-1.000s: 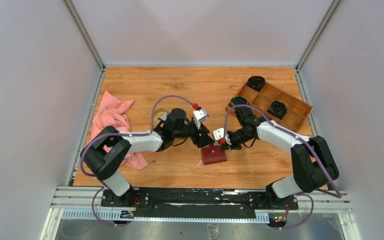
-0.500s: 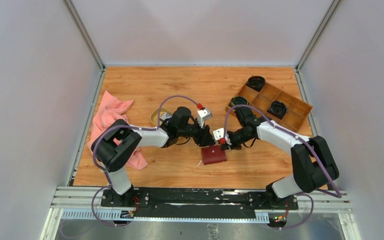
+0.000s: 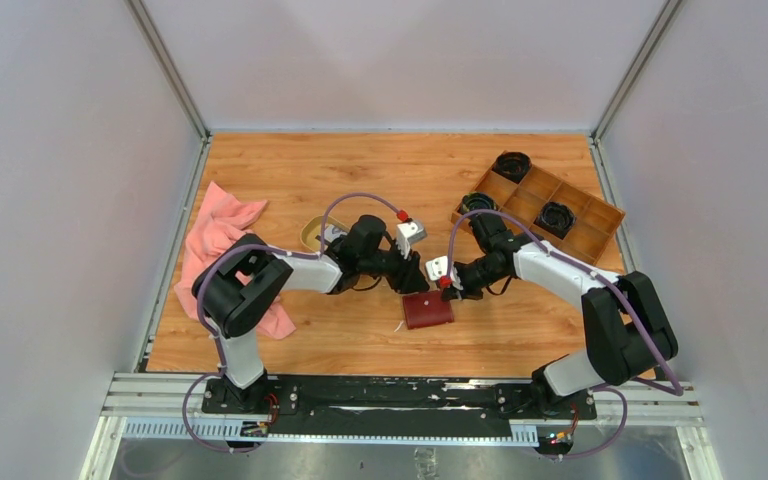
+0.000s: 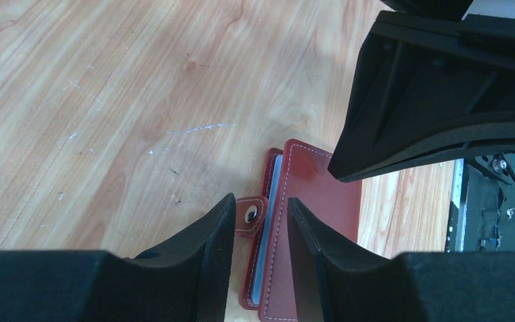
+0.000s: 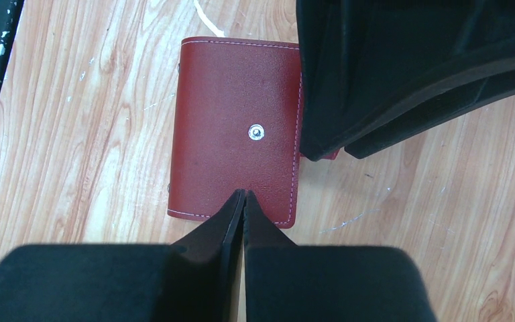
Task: Put the credit cards into the card holder
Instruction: Close the card holder at the center of the board.
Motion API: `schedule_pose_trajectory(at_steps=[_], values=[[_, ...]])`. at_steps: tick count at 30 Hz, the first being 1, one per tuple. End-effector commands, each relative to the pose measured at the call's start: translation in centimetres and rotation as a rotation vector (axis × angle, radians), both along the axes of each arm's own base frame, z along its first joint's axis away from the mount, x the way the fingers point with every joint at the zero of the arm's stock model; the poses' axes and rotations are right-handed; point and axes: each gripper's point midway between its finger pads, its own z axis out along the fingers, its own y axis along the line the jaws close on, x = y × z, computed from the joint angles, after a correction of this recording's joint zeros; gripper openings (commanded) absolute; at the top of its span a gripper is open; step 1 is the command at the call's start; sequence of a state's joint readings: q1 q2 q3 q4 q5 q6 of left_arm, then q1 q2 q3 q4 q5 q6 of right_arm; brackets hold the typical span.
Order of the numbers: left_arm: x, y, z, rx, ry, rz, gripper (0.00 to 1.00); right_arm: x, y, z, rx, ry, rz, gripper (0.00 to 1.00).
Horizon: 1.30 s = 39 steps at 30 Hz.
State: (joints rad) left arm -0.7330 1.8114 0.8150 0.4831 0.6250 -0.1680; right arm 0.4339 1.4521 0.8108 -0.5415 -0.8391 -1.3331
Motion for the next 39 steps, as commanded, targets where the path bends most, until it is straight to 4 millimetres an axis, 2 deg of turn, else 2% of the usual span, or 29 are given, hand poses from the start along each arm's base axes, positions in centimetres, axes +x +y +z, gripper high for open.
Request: schedule_pose_trajectory(at_steps=[1, 11, 27, 33, 39], values=[[0.79, -0.36, 0.16, -0.006, -0.016, 0.0, 0.38, -0.16, 0.35, 0.15, -0.003, 0.002, 0.02, 0.03], [1.13, -0.45, 0.33, -0.007, -0.016, 0.016, 0.31, -0.16, 0.35, 0.15, -0.004, 0.004, 0.02, 0.02], [1.29, -0.4, -0.19, 0.003, -0.008, 0.024, 0.14, -0.26, 0.32, 0.12, -0.005, 0.01, 0.021, 0.01], [1.44, -0.38, 0.4, -0.01, -0.001, 0.033, 0.17, -0.27, 0.35, 0.14, -0.005, 0.009, 0.023, 0.01], [1.68, 0.05, 0.35, -0.008, -0.001, 0.044, 0.16, -0.26, 0.36, 0.17, -0.005, 0.009, 0.023, 0.01]])
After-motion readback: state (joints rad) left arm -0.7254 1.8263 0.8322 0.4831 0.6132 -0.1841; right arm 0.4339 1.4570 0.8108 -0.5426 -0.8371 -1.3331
